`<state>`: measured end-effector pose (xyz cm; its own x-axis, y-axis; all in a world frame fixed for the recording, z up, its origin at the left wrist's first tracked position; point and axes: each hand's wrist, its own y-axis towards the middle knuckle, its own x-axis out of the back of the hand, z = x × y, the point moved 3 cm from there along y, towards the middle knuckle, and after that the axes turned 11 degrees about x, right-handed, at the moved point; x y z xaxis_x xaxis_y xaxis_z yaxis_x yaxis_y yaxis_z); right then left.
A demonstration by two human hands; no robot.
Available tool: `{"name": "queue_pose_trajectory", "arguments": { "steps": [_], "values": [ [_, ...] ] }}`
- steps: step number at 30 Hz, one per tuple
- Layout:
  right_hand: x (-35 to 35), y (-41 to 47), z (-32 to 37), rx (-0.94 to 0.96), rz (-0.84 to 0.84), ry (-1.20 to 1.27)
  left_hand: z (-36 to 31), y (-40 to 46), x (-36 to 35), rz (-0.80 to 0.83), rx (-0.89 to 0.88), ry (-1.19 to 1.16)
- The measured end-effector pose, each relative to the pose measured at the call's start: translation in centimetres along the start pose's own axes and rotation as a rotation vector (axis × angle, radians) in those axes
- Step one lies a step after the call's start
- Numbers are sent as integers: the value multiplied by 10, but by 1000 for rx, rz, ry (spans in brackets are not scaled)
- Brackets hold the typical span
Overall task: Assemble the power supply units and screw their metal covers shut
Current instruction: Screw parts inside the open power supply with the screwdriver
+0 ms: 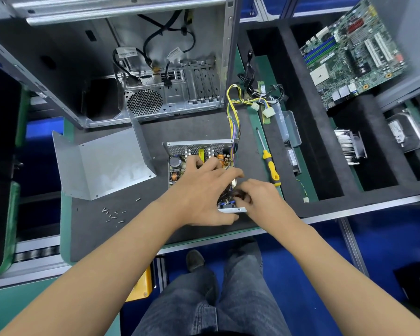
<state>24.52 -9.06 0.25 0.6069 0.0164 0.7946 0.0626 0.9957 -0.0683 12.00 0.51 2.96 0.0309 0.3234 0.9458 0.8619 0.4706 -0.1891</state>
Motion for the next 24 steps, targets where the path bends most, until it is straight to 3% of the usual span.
{"name": "queue_pose_trajectory", "arguments": {
  "steps": [4, 17, 24],
  "values": [
    [-2, 2, 1, 16, 68, -8, 0, 0, 0, -11, -5, -7],
    [0, 0, 6, 173, 69, -178, -2, -1, 4, 35, 12, 31],
    [-1, 8, 6, 200, 207, -292, -3, -1, 4, 24, 13, 39]
  ]
}}
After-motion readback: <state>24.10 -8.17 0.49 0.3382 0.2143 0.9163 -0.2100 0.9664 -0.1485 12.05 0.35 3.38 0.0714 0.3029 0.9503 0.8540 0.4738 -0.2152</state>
